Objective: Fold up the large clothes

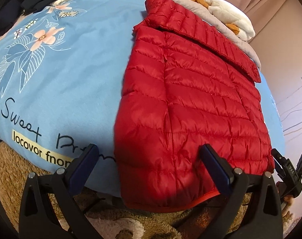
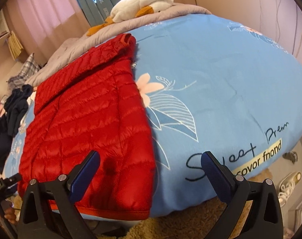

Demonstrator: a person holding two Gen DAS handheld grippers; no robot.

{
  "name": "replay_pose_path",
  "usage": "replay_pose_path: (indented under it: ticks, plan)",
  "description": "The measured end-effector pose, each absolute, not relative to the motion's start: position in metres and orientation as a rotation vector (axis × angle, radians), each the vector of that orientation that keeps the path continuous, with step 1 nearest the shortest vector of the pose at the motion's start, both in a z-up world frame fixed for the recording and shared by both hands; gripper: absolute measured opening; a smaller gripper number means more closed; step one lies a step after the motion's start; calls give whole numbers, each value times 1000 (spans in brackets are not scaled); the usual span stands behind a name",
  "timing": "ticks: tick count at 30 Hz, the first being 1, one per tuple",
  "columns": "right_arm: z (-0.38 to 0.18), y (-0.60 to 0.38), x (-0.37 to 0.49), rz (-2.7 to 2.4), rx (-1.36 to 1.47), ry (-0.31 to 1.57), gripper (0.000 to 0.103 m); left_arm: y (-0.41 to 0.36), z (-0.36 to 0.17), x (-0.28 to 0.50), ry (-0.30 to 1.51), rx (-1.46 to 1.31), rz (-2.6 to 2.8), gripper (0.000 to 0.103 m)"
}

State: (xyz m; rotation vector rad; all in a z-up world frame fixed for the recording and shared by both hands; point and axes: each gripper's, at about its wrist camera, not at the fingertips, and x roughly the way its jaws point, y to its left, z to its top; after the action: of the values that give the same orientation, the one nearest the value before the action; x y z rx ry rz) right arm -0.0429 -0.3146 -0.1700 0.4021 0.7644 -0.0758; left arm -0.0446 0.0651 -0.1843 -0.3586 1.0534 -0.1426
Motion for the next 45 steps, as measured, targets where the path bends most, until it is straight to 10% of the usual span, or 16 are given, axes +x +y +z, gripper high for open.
replay_pose_path:
  ticks: [30, 38, 45]
  plan:
    - [-182, -292, -43, 76, 436, 795, 70, 67, -194, -52, 1052, -509, -382, 94]
    - [-181, -281, -38, 116, 436, 772, 33, 64, -198, -50, 1082, -579, -443, 22]
    - [-145, -276, -54, 126, 404, 659, 14, 55, -148, -63, 964, -488, -443, 14]
